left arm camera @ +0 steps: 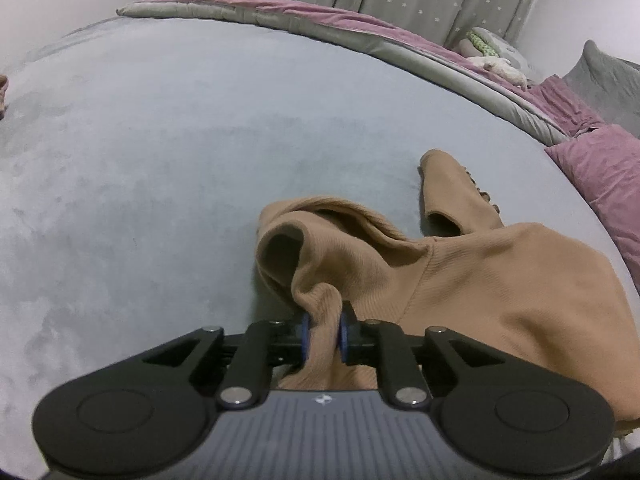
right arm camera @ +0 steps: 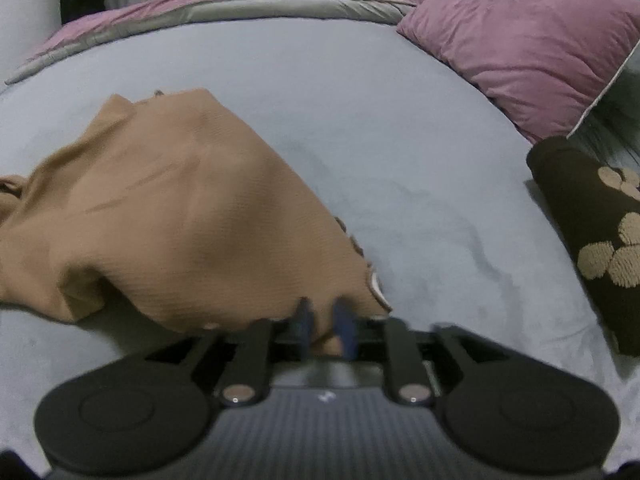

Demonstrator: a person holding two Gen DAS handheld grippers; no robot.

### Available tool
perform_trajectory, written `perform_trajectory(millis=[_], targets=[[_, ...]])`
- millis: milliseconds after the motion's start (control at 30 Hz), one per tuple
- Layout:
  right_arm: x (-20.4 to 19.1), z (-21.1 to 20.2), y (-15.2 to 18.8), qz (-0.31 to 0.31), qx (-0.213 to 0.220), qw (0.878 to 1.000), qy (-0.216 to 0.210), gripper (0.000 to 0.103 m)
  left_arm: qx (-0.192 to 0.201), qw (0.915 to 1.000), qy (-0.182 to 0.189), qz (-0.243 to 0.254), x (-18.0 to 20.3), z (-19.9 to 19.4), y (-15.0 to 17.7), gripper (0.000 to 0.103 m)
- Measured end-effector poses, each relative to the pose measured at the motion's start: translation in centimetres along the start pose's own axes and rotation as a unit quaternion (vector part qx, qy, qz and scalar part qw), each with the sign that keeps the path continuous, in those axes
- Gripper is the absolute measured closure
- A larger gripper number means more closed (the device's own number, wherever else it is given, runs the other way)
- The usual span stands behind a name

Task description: Fold clothes

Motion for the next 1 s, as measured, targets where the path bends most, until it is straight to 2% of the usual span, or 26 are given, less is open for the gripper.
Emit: perform_trajectory(millis=[33, 100, 133, 200, 567, 1000], targets=[[0.0, -0.6, -0.3, 0.0, 0.01, 1.0, -0.003, 0.044, -0.001, 1.0, 0.0, 0.0, 0.0, -0.1, 0.0, 0.083], [-0.1, -1.7, -0.8, 0.001, 0.03, 0.999, -0.009, 0.034, -0.014, 0.9998, 0.006, -0.011, -0.2, -0.4, 0.0, 0.072], [-0.1, -2.2, -1.0, 0.001, 0.041, 0.999, -0.013, 0.028, -0.021, 0.9996, 0.009, -0.018, -0.3, -0.5, -0.1, 0.07], [-0.1, -3.2, -1.4, 0.007, 0.06, 0.998, -0.025, 0.024, -0.037, 0.9986, 0.024, -0.029, -0.4, -0.6, 0.0, 0.069], [-2.0, -2.0, -4.6, 0.01, 0.097, 0.99, -0.106, 0.021, -0.056, 0.9979, 0.021, -0.026, -0.4, -0.6, 0.4, 0.069], [-5.1, 1.9, -8.2, 0.009, 0.119, 0.988, -0.103, 0.021, -0.061, 0.9973, 0.028, -0.029, -1.1, 0.1, 0.9, 0.069]])
Point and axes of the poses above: each gripper's, at about its wrist camera, not at the fingertips, and z roughly the way its jaws point, x to its right, y to its underside, the point moved 2 cm from there along z, roughly the way its jaws point, and after that the axes turned 2 degrees about -z, right-handed, at the moved point
